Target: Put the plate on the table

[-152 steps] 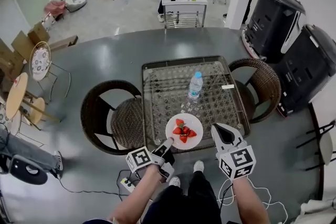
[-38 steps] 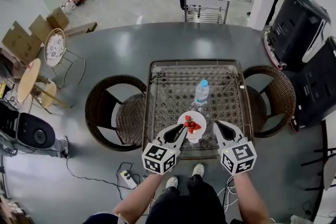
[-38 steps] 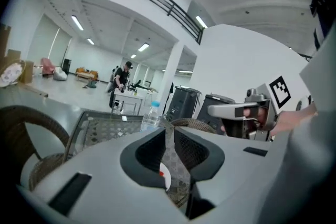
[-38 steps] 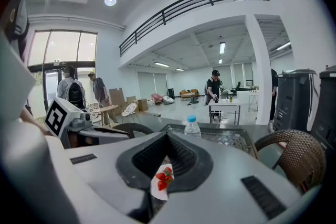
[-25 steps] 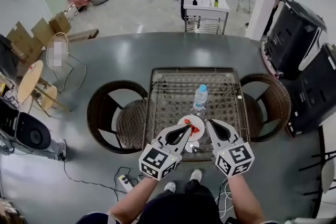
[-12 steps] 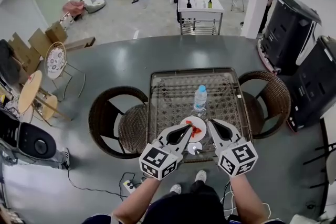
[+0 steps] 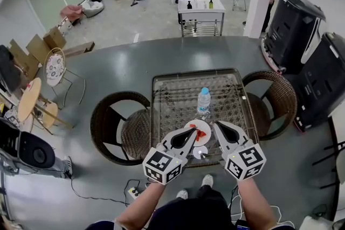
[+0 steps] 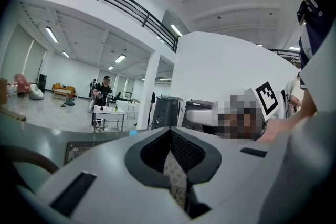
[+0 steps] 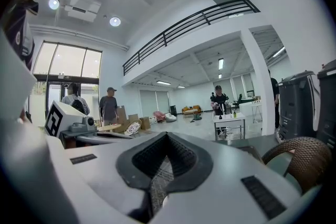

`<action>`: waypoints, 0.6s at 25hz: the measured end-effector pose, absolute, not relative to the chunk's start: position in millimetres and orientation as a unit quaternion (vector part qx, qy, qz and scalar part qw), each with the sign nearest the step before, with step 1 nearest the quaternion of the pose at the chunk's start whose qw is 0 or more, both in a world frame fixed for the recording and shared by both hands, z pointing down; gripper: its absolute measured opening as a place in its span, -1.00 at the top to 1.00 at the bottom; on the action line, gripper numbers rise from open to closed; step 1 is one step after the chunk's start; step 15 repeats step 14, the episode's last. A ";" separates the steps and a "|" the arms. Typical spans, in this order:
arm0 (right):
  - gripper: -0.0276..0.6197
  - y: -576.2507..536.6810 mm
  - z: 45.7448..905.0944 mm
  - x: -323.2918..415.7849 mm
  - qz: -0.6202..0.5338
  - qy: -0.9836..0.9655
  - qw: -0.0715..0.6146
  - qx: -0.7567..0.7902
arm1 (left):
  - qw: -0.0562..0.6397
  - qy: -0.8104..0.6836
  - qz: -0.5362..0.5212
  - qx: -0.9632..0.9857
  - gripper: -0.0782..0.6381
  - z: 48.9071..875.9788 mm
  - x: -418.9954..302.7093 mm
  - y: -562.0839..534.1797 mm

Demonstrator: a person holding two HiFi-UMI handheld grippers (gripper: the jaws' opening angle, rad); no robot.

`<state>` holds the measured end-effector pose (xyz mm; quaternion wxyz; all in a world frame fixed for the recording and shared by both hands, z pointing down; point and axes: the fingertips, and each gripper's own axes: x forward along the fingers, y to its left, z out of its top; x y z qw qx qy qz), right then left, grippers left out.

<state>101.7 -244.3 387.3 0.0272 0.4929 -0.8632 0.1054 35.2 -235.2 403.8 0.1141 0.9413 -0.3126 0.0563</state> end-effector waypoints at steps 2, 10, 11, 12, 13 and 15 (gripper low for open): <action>0.90 -244.1 386.6 103.0 0.104 -0.862 0.027 0.494 | 0.117 -0.311 0.056 0.941 0.76 404.7 35.6 -235.1; 0.90 -242.2 386.3 104.0 0.103 -0.862 0.028 0.496 | 0.125 -0.304 0.049 0.943 0.76 402.7 38.6 -234.4; 0.90 -242.2 386.3 103.8 0.103 -0.862 0.028 0.495 | 0.127 -0.304 0.047 0.943 0.76 403.0 38.6 -234.2; 0.90 -242.2 386.2 103.6 0.102 -0.862 0.027 0.495 | 0.130 -0.303 0.045 0.943 0.76 403.3 38.6 -234.0; 0.90 -242.2 386.1 103.4 0.101 -0.863 0.027 0.495 | 0.133 -0.302 0.043 0.943 0.76 403.7 38.6 -233.8; 0.90 -242.2 385.9 103.2 0.101 -0.863 0.027 0.495 | 0.136 -0.302 0.041 0.943 0.76 404.0 38.5 -233.6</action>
